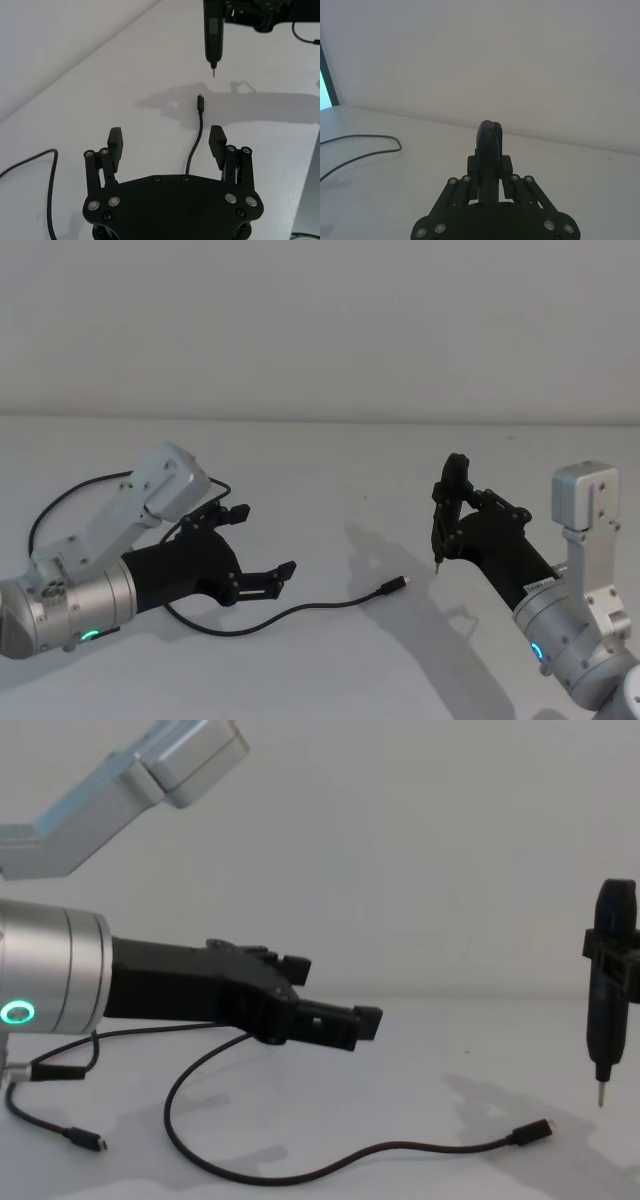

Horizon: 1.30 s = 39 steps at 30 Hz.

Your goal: Pick up the data cable with the one hand.

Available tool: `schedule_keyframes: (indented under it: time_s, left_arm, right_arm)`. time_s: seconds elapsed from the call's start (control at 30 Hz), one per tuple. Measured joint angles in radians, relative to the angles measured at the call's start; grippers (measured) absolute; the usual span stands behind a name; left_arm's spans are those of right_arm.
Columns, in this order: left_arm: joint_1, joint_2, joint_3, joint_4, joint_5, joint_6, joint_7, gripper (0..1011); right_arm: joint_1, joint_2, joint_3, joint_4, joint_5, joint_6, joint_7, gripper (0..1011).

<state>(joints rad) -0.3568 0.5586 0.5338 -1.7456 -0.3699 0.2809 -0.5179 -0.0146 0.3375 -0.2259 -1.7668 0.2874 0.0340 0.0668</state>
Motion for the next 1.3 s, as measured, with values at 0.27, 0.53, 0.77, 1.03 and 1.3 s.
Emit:
schedule_keyframes:
  time_s: [0.27,0.53,0.77,1.03,1.3]
  left_arm:
    - [-0.043,-0.001,0.026,0.050,-0.010,0.046,-0.033,1000]
    - [-0.095,-0.019,0.067,0.116,-0.002,0.061,-0.064,1001]
    - [-0.130,-0.035,0.100,0.161,0.010,0.061,-0.087,1000]
    - [-0.172,-0.059,0.147,0.221,0.040,0.046,-0.111,1000]
    - [-0.200,-0.083,0.176,0.271,0.070,0.031,-0.121,1000]
  right_arm:
    - [0.000,0.000,0.000,0.000,0.000,0.000,0.000,275]
    - [0.000,0.000,0.000,0.000,0.000,0.000,0.000,275]
    - [0.000,0.000,0.000,0.000,0.000,0.000,0.000,274]
    - [0.000,0.000,0.000,0.000,0.000,0.000,0.000,275]
    - [0.000,0.000,0.000,0.000,0.000,0.000,0.000,274]
